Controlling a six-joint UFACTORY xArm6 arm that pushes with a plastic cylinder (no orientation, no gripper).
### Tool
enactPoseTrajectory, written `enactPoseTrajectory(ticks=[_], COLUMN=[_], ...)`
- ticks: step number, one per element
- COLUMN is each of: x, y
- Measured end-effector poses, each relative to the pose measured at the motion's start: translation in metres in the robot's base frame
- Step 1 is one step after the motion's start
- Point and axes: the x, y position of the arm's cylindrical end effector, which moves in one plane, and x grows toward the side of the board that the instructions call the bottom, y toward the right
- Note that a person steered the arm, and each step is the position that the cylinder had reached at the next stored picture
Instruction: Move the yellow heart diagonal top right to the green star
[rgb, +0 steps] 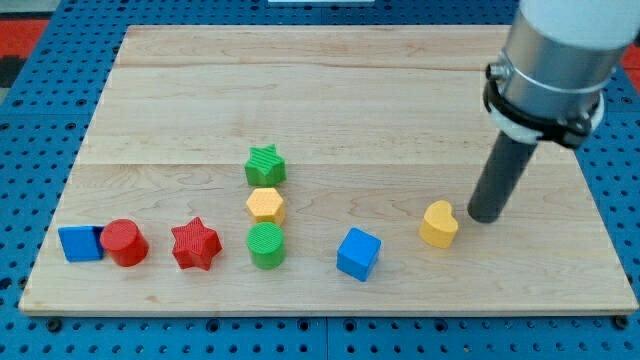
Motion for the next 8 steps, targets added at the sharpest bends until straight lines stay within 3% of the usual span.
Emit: enactPoseTrajectory(ticks=[1, 2, 4, 7, 8], x=[0.033, 0.031, -0.008, -0.093, -0.111], y=[0.000, -0.035, -0.099, -0.076, -0.030])
